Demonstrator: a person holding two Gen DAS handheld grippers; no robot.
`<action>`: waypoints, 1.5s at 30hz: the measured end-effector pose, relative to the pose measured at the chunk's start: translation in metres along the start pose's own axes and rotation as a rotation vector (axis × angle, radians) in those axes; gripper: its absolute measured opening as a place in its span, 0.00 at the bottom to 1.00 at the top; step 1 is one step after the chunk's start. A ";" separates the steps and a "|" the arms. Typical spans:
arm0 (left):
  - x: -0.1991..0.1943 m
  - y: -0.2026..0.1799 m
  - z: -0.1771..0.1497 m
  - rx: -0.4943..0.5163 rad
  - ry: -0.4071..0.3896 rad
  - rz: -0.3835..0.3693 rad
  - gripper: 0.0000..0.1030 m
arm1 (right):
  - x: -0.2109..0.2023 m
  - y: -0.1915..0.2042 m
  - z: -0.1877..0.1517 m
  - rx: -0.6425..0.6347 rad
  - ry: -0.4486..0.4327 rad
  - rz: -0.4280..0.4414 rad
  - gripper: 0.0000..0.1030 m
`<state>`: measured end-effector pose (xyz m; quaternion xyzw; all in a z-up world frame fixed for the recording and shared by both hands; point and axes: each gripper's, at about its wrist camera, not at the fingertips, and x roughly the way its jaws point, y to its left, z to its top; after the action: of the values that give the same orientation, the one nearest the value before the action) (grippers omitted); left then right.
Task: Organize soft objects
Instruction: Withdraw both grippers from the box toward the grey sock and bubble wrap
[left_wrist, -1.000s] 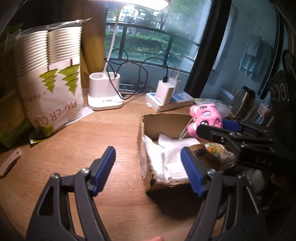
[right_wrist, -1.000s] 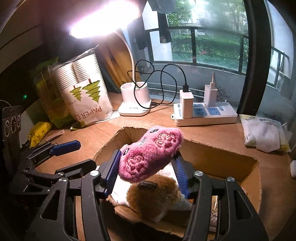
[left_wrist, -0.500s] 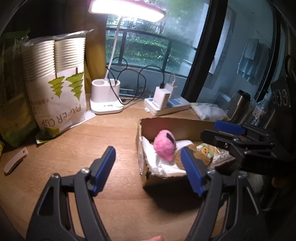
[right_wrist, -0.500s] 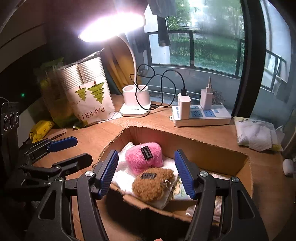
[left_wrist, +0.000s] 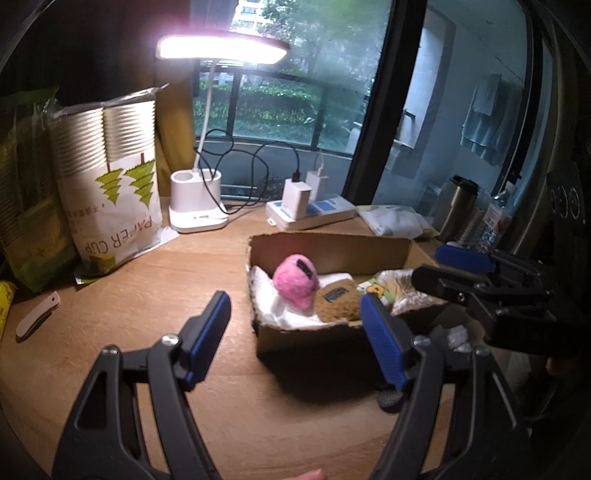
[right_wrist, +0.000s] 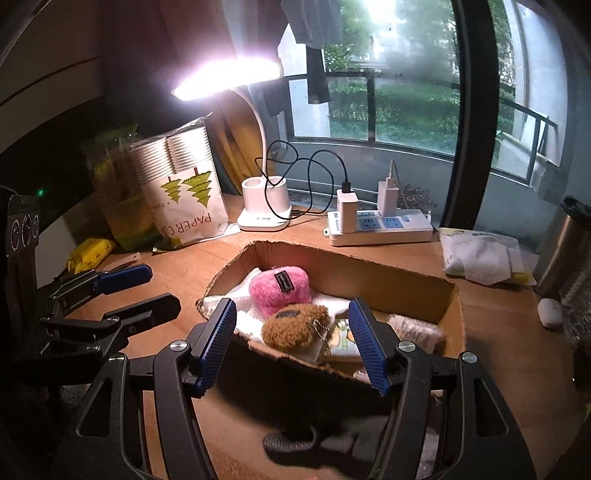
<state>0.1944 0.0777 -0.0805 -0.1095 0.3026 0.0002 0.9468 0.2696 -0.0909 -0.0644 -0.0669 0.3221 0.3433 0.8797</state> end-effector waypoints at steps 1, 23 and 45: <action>-0.002 -0.002 -0.001 0.003 -0.001 -0.001 0.72 | -0.003 0.000 -0.002 0.002 -0.002 -0.002 0.64; -0.005 -0.058 -0.027 0.071 0.051 -0.031 0.72 | -0.050 -0.043 -0.062 0.091 0.002 -0.082 0.64; 0.039 -0.097 -0.045 0.147 0.161 -0.038 0.72 | -0.033 -0.096 -0.113 0.210 0.072 -0.103 0.64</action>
<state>0.2070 -0.0290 -0.1179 -0.0451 0.3748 -0.0488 0.9247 0.2541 -0.2205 -0.1426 -0.0031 0.3837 0.2595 0.8862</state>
